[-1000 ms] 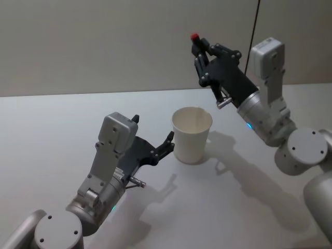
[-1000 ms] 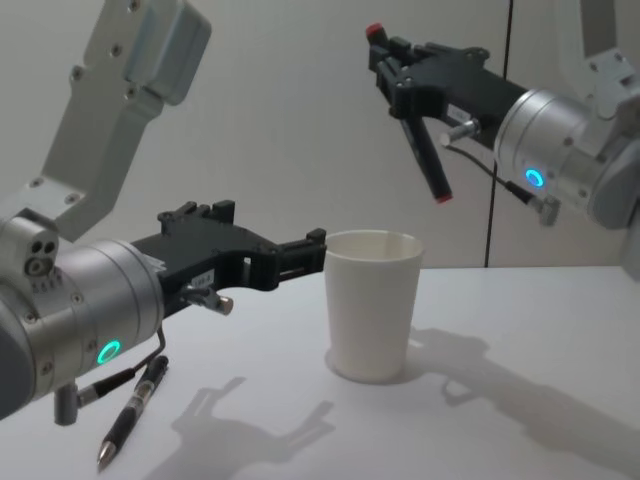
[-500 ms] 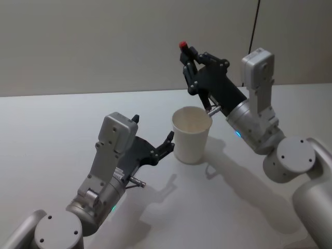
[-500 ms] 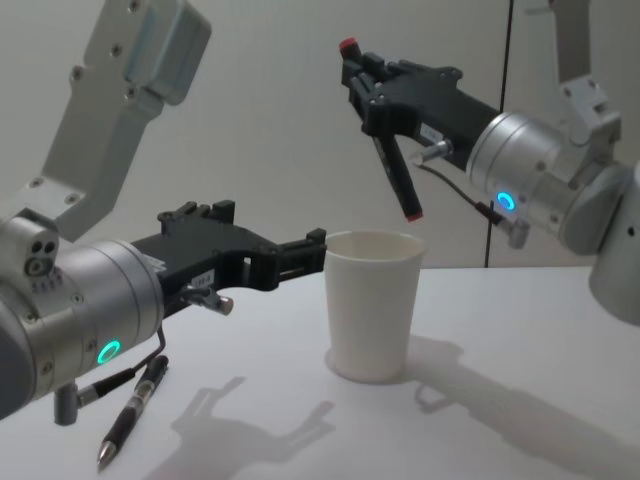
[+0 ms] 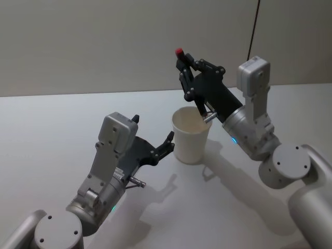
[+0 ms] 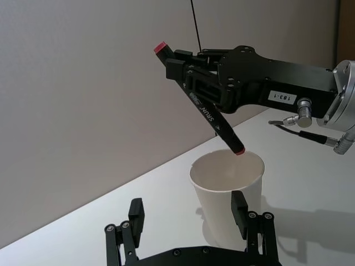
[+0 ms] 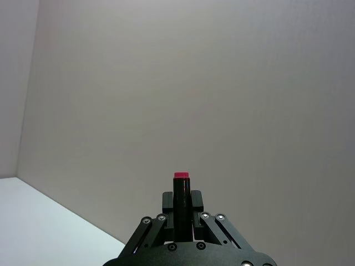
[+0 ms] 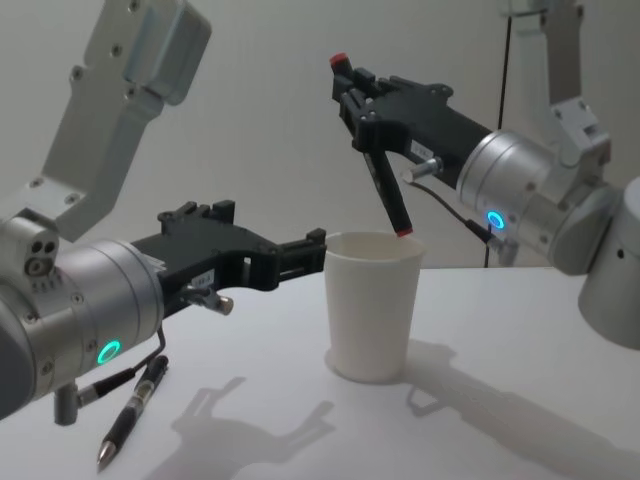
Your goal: Place the pen into the pen holder.
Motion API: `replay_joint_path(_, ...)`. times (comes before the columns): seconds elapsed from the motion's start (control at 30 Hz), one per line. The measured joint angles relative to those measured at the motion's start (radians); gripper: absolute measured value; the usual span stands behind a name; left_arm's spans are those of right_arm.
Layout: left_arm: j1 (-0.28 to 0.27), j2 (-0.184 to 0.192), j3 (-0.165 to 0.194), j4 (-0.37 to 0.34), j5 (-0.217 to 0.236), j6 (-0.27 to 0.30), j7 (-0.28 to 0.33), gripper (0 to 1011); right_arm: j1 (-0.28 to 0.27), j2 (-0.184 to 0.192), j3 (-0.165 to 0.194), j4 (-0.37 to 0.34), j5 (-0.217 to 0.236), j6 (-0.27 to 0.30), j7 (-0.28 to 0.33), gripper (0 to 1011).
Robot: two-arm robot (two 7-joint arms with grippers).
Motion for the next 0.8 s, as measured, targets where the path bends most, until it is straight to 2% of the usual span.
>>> replay_joint_path(0.73, 0.000, 0.000, 0.000, 0.000, 0.000, 0.000, 0.000, 999, -0.003, -0.001, 0.003, 0.035, 0.005, -0.037, 0.000, 168)
replay_joint_path(0.8, 0.000, 0.000, 0.000, 0.000, 0.000, 0.000, 0.000, 1000, 0.000, -0.003, 0.004, 0.040, 0.006, -0.039, 0.001, 222)
